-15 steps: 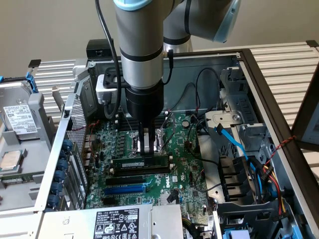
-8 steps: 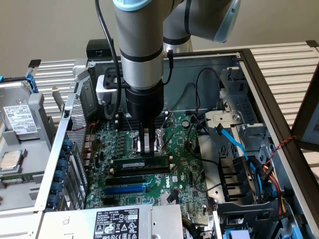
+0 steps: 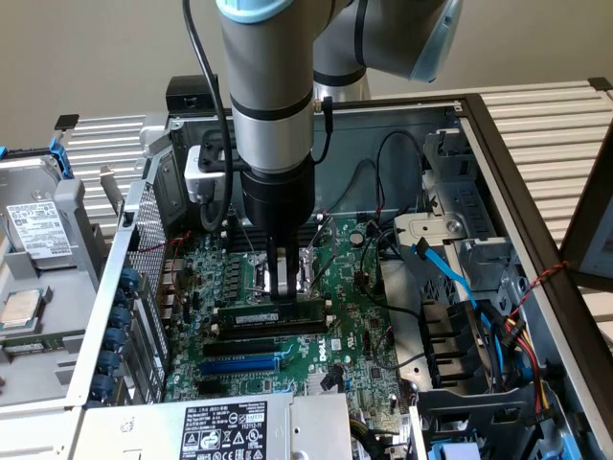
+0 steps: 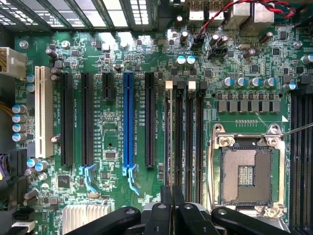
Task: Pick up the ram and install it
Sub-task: 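Insert the ram into the slot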
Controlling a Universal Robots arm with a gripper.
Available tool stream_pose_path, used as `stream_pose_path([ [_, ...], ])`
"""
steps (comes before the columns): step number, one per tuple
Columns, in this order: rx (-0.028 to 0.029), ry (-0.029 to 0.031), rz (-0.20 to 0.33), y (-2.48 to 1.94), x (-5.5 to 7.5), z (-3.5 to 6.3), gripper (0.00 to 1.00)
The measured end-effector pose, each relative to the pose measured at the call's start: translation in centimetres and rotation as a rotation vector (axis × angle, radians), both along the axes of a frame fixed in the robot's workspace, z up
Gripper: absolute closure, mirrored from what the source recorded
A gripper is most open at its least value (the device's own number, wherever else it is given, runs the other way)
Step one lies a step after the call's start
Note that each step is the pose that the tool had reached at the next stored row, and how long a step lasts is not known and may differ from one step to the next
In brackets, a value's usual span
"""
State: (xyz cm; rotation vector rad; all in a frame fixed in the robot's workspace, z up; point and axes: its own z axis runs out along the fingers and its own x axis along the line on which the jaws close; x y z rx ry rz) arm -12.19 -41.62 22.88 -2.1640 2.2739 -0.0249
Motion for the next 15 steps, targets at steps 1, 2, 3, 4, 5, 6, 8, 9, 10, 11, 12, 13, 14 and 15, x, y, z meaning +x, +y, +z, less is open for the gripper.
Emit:
stream_pose_path([
  [1,-0.0001,0.0001,0.0,0.0,0.0,-0.01,0.88],
  [2,0.0,0.0,0.0,0.0,0.0,-0.03,0.88],
  [3,0.0001,-0.0001,0.0,0.0,0.0,-0.03,0.88],
  [4,0.0003,-0.0003,0.0,0.01,-0.03,-0.04,0.88],
  [5,0.0004,-0.0003,0.0,0.01,-0.09,-0.04,0.88],
  [6,0.0006,-0.0008,0.0,0.01,-0.14,-0.03,0.88],
  [8,0.0006,-0.0004,0.0,0.01,-0.17,0.01,0.88],
  [9,0.0005,-0.0003,0.0,0.01,-0.18,0.01,0.88],
  [10,0.0002,-0.0002,0.0,0.0,-0.19,0.02,0.88],
  [11,0.0002,-0.0001,0.0,0.0,-0.2,0.03,0.88],
  [12,0.0,0.0,0.0,0.0,-0.2,0.02,0.88],
  [13,-0.0001,0.0001,0.0,0.0,-0.2,0.01,0.88],
  [14,-0.0001,0.0001,0.0,0.0,-0.2,0.0,0.88],
  [15,0.0001,-0.0001,0.0,0.0,-0.2,-0.03,0.88],
])
